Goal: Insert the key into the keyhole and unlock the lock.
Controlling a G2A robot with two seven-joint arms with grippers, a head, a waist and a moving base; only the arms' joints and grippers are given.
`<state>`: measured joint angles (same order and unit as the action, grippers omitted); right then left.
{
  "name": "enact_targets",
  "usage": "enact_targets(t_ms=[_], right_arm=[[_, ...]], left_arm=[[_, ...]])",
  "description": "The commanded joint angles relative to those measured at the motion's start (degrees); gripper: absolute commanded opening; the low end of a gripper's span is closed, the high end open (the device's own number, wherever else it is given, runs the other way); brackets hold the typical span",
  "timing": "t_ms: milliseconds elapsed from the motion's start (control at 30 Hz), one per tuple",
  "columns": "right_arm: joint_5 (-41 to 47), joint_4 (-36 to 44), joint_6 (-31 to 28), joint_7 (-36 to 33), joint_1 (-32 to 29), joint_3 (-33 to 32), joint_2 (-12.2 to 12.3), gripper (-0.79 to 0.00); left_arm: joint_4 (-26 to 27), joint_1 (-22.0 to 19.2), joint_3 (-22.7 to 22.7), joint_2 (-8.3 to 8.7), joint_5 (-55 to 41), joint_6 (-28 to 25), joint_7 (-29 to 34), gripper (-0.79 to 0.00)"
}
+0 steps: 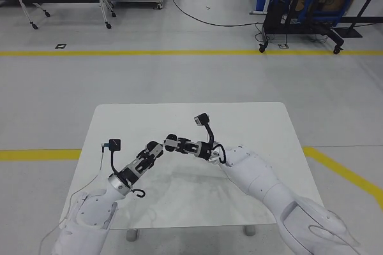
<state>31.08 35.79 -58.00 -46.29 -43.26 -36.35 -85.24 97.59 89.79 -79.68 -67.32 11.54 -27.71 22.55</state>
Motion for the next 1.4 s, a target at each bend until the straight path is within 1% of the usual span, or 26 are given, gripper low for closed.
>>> enact_targets(t_ms=[0,167,233,267,333,367,433,533,600,667,833,933,1033,1133,1167,1200,1233,1367], right_arm=[[0.2,0.0,0.0,0.0,0.0,0.2,0.0,-0.785],[0.8,0.2,0.0,0.0,0.2,0.5,0.3,-0.785],[1.0,0.2,0.0,0.0,0.3,0.7,0.4,-0.52],[1.0,0.2,0.0,0.0,0.4,0.9,0.6,-0.483],[1.2,0.3,0.0,0.0,0.5,1.0,0.9,-0.462],[1.1,0.3,0.0,0.0,0.6,1.1,1.0,-0.486],[0.2,0.5,0.0,0.0,0.8,1.5,1.4,-0.505],[-1.1,1.2,0.4,-0.4,1.0,2.6,2.1,-0.483],[-1.6,1.3,0.3,-0.3,1.1,3.0,2.6,-0.477],[-2.2,2.1,0.4,-0.4,1.1,3.7,3.2,-0.493],[-2.4,3.9,0.0,0.0,0.8,5.2,4.8,-0.526],[-2.0,5.2,0.0,-0.1,0.7,6.3,5.6,-0.523],[-1.4,6.1,0.6,-0.6,0.9,7.7,6.1,-0.545],[-0.6,6.6,1.0,-1.0,1.3,8.9,6.4,-0.585],[-0.4,6.7,1.0,-1.0,1.4,9.3,6.5,-0.619],[-0.2,6.7,0.9,-1.0,1.6,9.6,6.6,-0.693],[0.0,6.7,0.9,-0.9,1.7,9.9,6.7,-0.785],[0.6,6.6,0.9,-0.9,2.1,11.3,7.0,-0.785]], left_arm=[[-0.1,-0.1,0.1,0.02,0.6,0.1,-0.2,-0.785],[-0.1,-0.2,0.2,0.07,1.5,0.1,-0.8,-0.785],[-0.1,-0.1,0.0,0.12,1.7,0.0,-1.0,-0.785],[0.0,0.0,-0.1,0.15,1.6,-0.1,-1.1,-0.785],[0.1,0.1,-0.6,0.24,1.4,-0.6,-1.1,-0.785],[0.2,0.2,-0.9,0.3,1.2,-0.8,-1.0,-0.785],[0.2,0.3,-1.5,0.42,0.8,-1.3,-0.6,-0.785],[0.1,0.2,-2.1,0.66,0.5,-2.5,1.1,-0.785],[-0.1,-0.1,-2.2,0.93,0.6,-3.0,4.2,-0.785],[-0.4,-0.6,-2.2,1.22,0.7,-3.2,7.8,-0.785],[-1.1,-1.5,-2.5,1.77,0.9,-3.5,12.9,-0.785],[-1.5,-2.0,-2.3,1.93,0.7,-3.0,14.0,-0.785],[-1.6,-2.3,-1.9,2.04,0.9,-2.8,14.5,-0.785],[-1.6,-2.4,-1.6,2.15,1.6,-2.7,14.4,-0.785],[-1.6,-2.4,-1.6,2.18,1.8,-2.7,14.3,-0.785],[-1.5,-2.4,-1.5,2.21,2.0,-2.6,14.2,-0.785],[-1.5,-2.4,-1.4,2.24,2.1,-2.6,14.1,-0.785],[-1.5,-2.4,-1.0,2.35,2.6,-2.7,13.8,-0.785]])
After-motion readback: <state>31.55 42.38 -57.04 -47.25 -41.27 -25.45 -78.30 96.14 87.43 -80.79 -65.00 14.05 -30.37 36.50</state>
